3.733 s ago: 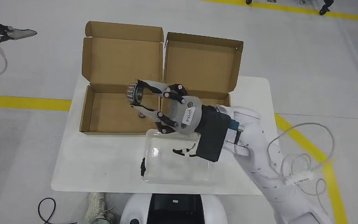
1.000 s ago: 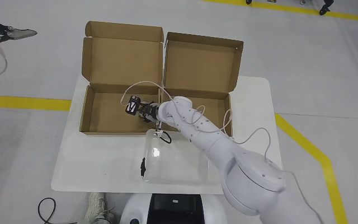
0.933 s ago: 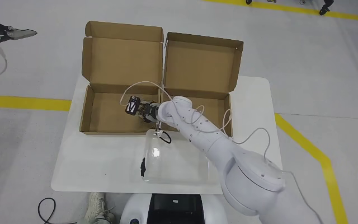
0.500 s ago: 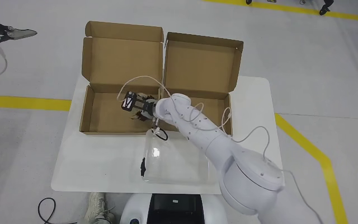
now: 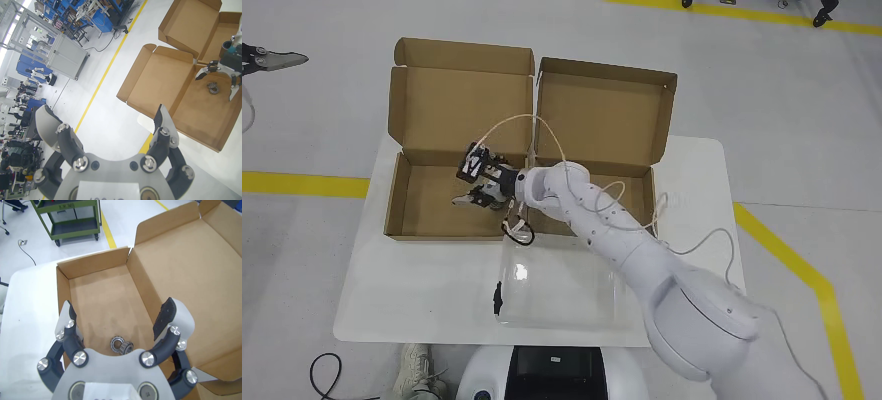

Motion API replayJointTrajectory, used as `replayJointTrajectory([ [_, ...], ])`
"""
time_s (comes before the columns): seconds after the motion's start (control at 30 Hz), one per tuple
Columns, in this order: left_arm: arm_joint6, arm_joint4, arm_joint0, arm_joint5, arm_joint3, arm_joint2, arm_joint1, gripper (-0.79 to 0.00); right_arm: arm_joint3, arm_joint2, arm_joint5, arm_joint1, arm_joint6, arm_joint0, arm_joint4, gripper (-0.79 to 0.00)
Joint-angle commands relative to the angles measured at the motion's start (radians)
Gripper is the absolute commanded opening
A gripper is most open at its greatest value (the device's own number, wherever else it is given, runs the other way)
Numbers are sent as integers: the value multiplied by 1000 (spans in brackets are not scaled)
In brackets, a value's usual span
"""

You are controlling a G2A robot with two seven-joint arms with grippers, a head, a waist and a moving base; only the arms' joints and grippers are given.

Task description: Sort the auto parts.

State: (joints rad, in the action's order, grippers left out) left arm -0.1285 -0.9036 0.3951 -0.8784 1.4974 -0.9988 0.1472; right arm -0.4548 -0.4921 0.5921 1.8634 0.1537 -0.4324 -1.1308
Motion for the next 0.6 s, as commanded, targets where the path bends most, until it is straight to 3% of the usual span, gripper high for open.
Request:
replayJointTrajectory([
  [0.0, 0, 0, 0, 0, 0, 0, 0, 0, -35, -16, 0, -20, 20, -14, -10, 0],
  [0.27, 0, 0, 0, 0, 0, 0, 0, 0, -316, -136, -9, -141, 24, -153, -79, 0],
  [0.57, 0, 0, 0, 0, 0, 0, 0, 0, -861, -398, 3, -300, -162, -505, -182, 0],
])
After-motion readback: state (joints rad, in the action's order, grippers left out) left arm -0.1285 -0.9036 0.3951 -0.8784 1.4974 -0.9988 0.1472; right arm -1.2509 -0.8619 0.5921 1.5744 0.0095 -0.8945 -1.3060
